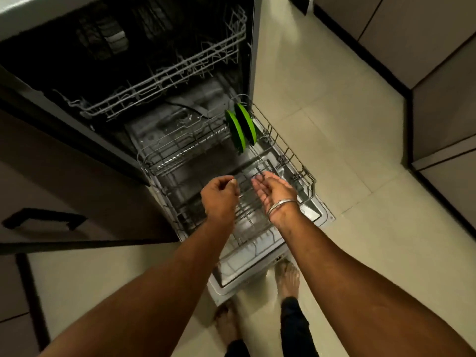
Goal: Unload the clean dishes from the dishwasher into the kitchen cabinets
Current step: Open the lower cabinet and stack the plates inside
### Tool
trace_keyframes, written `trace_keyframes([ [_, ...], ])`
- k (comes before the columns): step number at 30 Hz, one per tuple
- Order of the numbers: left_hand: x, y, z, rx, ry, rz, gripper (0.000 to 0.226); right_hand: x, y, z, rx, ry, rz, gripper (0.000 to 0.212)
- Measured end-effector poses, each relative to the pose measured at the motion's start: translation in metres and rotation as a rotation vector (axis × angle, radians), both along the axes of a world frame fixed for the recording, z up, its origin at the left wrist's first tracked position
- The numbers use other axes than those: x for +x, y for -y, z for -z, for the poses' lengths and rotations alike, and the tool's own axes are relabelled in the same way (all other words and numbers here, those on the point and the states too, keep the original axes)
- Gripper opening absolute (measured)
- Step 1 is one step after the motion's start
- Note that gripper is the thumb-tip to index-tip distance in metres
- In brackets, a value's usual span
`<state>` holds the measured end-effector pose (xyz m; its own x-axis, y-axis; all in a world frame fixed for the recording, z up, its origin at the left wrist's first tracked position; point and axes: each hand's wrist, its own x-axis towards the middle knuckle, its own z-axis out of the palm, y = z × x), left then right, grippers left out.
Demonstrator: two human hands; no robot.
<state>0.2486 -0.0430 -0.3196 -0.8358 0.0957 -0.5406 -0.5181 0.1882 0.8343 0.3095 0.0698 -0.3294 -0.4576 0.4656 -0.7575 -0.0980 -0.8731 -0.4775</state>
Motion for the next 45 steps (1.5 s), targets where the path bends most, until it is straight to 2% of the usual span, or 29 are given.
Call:
trace_keyframes([
  [5,-0.043,-0.052,0.043,-0.069,-0.029,0.012,0.016,-0.049,-0.042,0.04,-0.102,-0.016,0.024,0.014],
  [8,-0.072,-0.082,0.071,-0.152,-0.022,0.014,0.017,-0.079,-0.063,0.071,-0.209,0.002,-0.036,0.006],
  [13,-0.106,-0.115,0.113,-0.235,-0.146,0.008,0.006,-0.12,-0.101,0.112,-0.344,-0.014,-0.097,0.014],
  [18,-0.138,-0.139,0.14,-0.402,-0.199,-0.002,0.011,-0.153,-0.13,0.146,-0.49,-0.002,-0.035,0.044],
  [22,-0.151,-0.15,0.155,-0.493,-0.221,0.051,0.022,-0.166,-0.141,0.162,-0.541,-0.018,-0.075,0.043],
  [27,-0.156,-0.163,0.165,-0.514,-0.266,0.079,0.015,-0.181,-0.146,0.186,-0.616,-0.085,-0.046,0.036],
  [30,-0.155,-0.165,0.167,-0.563,-0.306,0.113,0.017,-0.185,-0.147,0.191,-0.62,-0.053,-0.078,0.029],
  [39,-0.158,-0.168,0.159,-0.659,-0.327,0.098,0.023,-0.191,-0.147,0.184,-0.589,-0.095,-0.166,0.039],
  [45,-0.154,-0.163,0.145,-0.623,-0.335,0.057,0.022,-0.183,-0.14,0.178,-0.504,-0.133,-0.202,0.04],
])
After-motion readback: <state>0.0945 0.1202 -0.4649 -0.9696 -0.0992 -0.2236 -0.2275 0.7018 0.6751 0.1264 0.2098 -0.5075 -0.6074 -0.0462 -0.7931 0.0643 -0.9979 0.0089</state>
